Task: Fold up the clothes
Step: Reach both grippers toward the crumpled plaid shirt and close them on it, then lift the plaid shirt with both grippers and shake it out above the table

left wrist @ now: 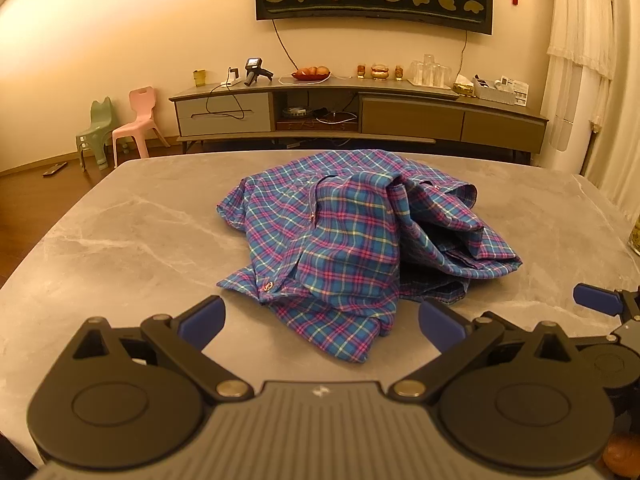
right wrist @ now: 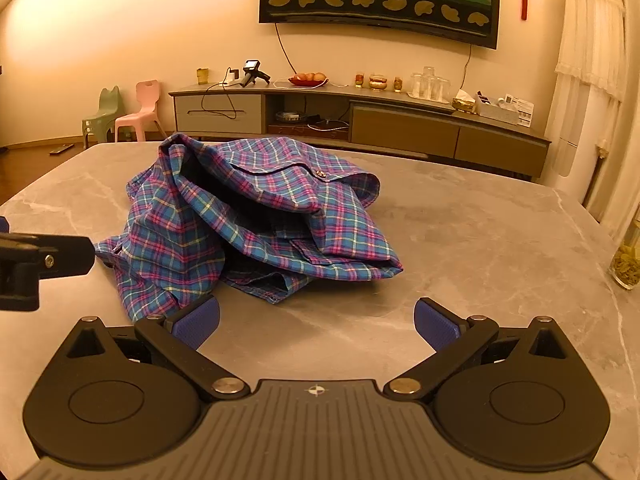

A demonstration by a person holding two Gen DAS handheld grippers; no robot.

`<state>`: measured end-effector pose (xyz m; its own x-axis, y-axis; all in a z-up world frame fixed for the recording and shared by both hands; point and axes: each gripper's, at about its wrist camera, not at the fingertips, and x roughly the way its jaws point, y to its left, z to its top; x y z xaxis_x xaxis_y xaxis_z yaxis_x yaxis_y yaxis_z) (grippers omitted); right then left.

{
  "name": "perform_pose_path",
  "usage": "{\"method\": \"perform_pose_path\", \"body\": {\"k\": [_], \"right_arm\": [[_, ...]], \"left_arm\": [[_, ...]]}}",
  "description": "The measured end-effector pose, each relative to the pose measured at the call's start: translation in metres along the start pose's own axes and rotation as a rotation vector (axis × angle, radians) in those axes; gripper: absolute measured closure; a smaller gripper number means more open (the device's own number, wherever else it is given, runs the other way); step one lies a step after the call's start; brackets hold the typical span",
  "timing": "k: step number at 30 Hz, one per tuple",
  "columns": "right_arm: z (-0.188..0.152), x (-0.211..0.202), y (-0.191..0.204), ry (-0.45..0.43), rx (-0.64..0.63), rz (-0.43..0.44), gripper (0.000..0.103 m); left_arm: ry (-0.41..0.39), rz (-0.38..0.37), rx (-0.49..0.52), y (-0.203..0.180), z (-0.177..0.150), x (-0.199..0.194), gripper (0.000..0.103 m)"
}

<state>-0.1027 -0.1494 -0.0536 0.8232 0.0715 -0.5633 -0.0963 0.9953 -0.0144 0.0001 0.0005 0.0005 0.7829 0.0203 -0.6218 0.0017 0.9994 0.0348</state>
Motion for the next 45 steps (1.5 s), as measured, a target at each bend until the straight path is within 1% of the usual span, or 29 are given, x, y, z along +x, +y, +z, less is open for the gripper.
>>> {"method": "perform_pose_path", "body": {"k": [2, 4, 10, 12, 14, 18, 22, 23, 24, 25, 26, 27, 28, 29, 30, 31, 32, 33, 34, 37, 40, 41, 42, 43, 44, 45], "right_arm": [[0.000, 0.000, 0.000, -0.003, -0.001, -0.001, 0.001], [0.000, 0.000, 0.001, -0.005, 0.001, 0.002, 0.001], [0.002, -0.005, -0.004, -0.013, 0.021, 0.033, 0.001], [0.003, -0.007, -0.005, -0.014, 0.025, 0.044, 0.001], [0.001, -0.007, -0.002, -0.015, 0.022, 0.041, 0.001], [0.001, -0.007, 0.001, -0.011, 0.012, 0.043, 0.001], [0.001, -0.009, 0.002, -0.011, 0.006, 0.049, 0.001], [0.001, -0.009, 0.002, -0.014, 0.005, 0.055, 0.001], [0.001, -0.010, 0.002, -0.017, 0.004, 0.061, 0.001], [0.001, -0.011, 0.002, -0.020, 0.004, 0.068, 0.001], [0.001, -0.012, 0.002, -0.026, 0.006, 0.084, 0.005], [0.001, -0.013, 0.002, -0.030, 0.006, 0.094, 0.013], [0.002, -0.014, 0.002, -0.032, 0.006, 0.103, 0.036], [0.002, -0.014, 0.002, -0.029, 0.007, 0.105, 0.060], [0.002, -0.013, 0.002, -0.024, 0.008, 0.106, 0.069], [0.002, -0.013, 0.001, -0.025, 0.010, 0.115, 0.085], [0.001, -0.014, 0.000, -0.027, 0.012, 0.125, 0.099], [0.002, -0.014, -0.001, -0.028, 0.019, 0.136, 0.101], [0.002, -0.016, -0.001, -0.038, 0.021, 0.140, 0.103], [0.004, -0.020, 0.000, -0.058, 0.025, 0.144, 0.103], [0.005, -0.017, 0.000, -0.060, 0.035, 0.129, 0.103], [0.004, -0.014, 0.000, -0.054, 0.042, 0.120, 0.103], [0.004, -0.011, -0.001, -0.047, 0.048, 0.112, 0.101], [0.004, -0.010, -0.001, -0.050, 0.049, 0.107, 0.085], [0.004, -0.009, 0.000, -0.054, 0.050, 0.103, 0.048], [0.003, -0.008, 0.000, -0.058, 0.051, 0.098, 0.028]], "left_arm": [[0.005, -0.003, -0.014, 0.003, 0.001, 0.000, 0.000], [0.004, -0.005, -0.016, -0.002, -0.003, -0.001, 0.000], [-0.030, -0.011, 0.003, -0.001, -0.005, -0.007, 0.000], [-0.008, -0.020, 0.018, 0.001, -0.008, -0.004, 0.000], [0.012, -0.011, 0.045, 0.001, -0.012, -0.001, 0.000], [0.019, 0.000, 0.082, 0.001, -0.018, 0.001, 0.000], [0.032, -0.037, 0.061, 0.005, -0.020, 0.002, 0.000], [0.032, -0.046, 0.062, 0.005, -0.020, 0.002, 0.004], [0.032, -0.053, 0.065, 0.006, -0.020, 0.002, 0.019], [0.033, -0.063, 0.064, 0.006, -0.020, 0.002, 0.028], [0.035, -0.074, 0.063, 0.007, -0.021, 0.002, 0.050], [0.037, -0.079, 0.060, 0.007, -0.021, 0.002, 0.070], [0.040, -0.082, 0.057, 0.007, -0.021, 0.003, 0.079], [0.039, -0.085, 0.056, 0.008, -0.021, 0.002, 0.096], [0.036, -0.088, 0.055, 0.009, -0.020, 0.002, 0.102], [0.033, -0.091, 0.054, 0.009, -0.020, 0.002, 0.103], [0.025, -0.092, 0.053, 0.010, -0.019, 0.001, 0.103], [0.014, -0.094, 0.051, 0.010, -0.018, 0.000, 0.103], [0.004, -0.096, 0.049, 0.011, -0.017, -0.001, 0.103], [-0.010, -0.104, 0.038, 0.015, -0.011, -0.001, 0.103], [-0.008, -0.099, 0.052, 0.018, -0.005, 0.004, 0.103], [-0.003, -0.100, 0.053, 0.020, -0.003, 0.007, 0.095], [0.003, -0.101, 0.054, 0.023, -0.002, 0.011, 0.071], [0.010, -0.102, 0.054, 0.025, 0.000, 0.014, 0.051], [0.006, -0.106, 0.054, 0.027, 0.001, 0.018, 0.016], [-0.002, -0.111, 0.054, 0.030, 0.002, 0.022, 0.001]]}}
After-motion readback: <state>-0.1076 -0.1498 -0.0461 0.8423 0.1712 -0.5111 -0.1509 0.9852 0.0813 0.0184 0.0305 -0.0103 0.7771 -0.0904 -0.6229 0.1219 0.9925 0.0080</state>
